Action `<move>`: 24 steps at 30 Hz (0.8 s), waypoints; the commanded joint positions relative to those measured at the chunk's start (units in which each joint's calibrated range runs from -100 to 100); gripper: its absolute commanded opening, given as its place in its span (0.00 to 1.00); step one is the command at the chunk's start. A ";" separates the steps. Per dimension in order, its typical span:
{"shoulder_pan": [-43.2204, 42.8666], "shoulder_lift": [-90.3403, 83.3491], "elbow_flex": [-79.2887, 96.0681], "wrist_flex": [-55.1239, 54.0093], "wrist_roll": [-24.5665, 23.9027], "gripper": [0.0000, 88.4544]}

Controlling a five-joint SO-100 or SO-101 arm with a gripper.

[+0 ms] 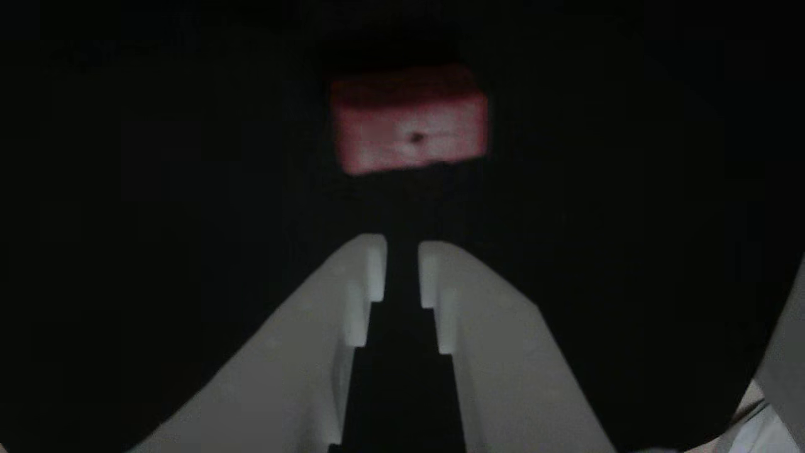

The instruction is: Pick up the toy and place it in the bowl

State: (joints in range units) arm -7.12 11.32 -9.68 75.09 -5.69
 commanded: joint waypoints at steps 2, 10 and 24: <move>0.38 2.22 -5.68 0.77 0.05 0.03; 0.22 4.89 -9.11 0.77 0.05 0.03; 0.38 5.14 -9.02 0.69 0.05 0.03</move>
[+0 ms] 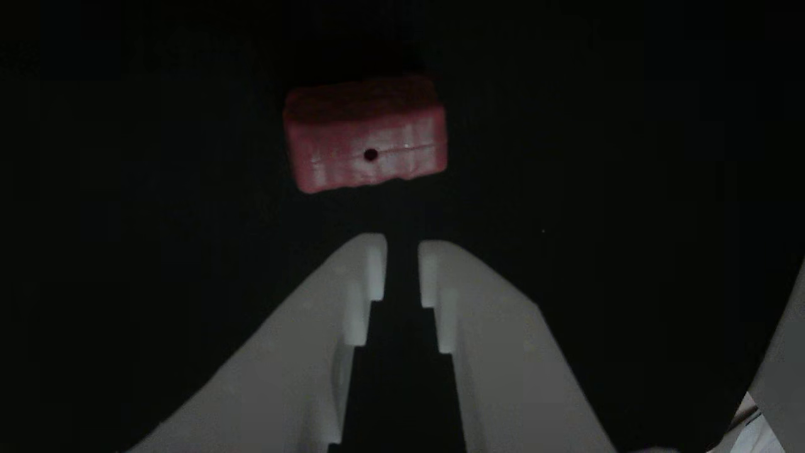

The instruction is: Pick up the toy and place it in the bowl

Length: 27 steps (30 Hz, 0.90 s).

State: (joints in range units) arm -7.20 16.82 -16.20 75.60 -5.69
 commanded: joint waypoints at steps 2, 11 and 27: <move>0.47 -0.35 -2.50 0.18 -0.10 0.03; 0.72 -0.27 -2.41 1.28 -12.42 0.03; 1.72 -0.27 -2.05 3.06 -41.34 0.03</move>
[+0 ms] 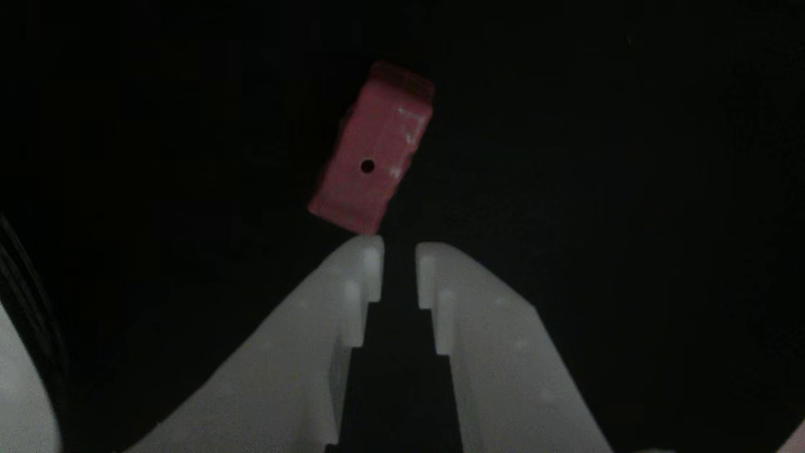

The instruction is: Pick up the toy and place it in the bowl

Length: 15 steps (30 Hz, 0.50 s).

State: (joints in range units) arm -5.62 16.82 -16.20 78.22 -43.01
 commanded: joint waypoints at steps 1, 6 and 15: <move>0.14 -0.27 -2.05 0.44 -5.11 0.03; 0.06 -0.27 -1.96 0.44 -11.16 0.03; -0.11 2.65 -2.59 0.10 -14.66 0.03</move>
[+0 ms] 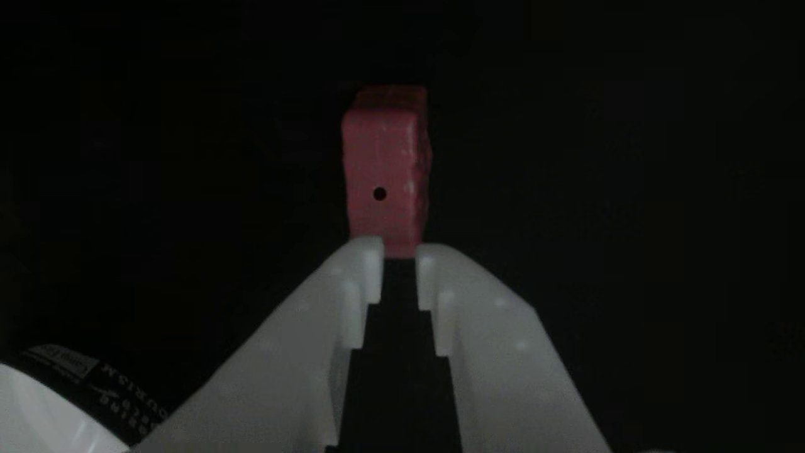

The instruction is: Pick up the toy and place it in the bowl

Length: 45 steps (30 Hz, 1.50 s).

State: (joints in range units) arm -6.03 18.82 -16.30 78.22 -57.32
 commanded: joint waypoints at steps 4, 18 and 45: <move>0.22 0.82 -2.50 0.19 -1.24 0.03; -0.95 0.23 -2.59 -0.49 -1.45 0.31; -2.96 4.57 -5.38 -0.40 -1.50 0.31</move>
State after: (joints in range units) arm -8.28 23.65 -19.13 78.30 -58.56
